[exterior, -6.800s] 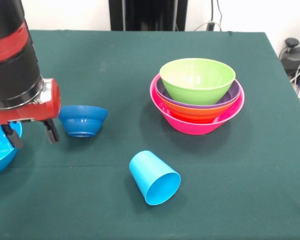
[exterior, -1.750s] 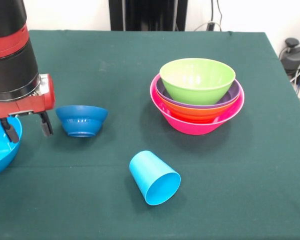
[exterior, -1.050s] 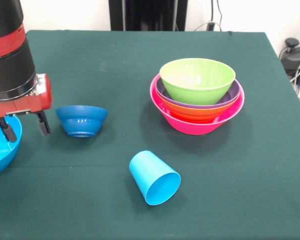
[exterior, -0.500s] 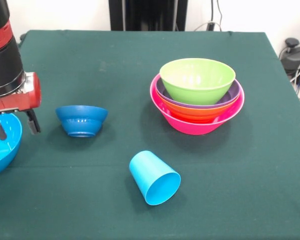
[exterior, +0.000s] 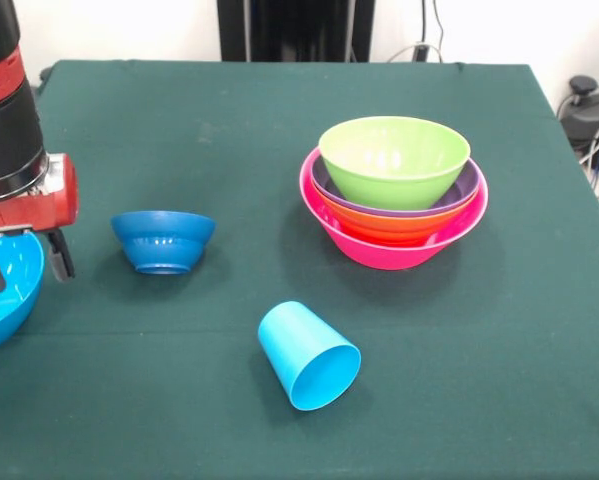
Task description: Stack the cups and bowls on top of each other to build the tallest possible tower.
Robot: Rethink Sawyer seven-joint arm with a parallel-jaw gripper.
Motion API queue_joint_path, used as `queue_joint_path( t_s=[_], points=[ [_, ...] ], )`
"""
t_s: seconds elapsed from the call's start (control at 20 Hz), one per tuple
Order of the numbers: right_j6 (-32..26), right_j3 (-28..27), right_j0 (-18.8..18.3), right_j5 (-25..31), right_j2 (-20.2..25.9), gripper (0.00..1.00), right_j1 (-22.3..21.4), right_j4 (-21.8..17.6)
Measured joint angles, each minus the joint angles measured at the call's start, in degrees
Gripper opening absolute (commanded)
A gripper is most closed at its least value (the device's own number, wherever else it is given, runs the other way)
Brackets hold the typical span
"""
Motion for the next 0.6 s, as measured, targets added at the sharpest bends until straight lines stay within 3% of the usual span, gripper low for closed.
queue_joint_path(
  t_s=[0.6],
  points=[
    [0.0, 2.3, -0.6, -4.6, 0.0, 1.00, 0.1, 0.0]
  ],
)
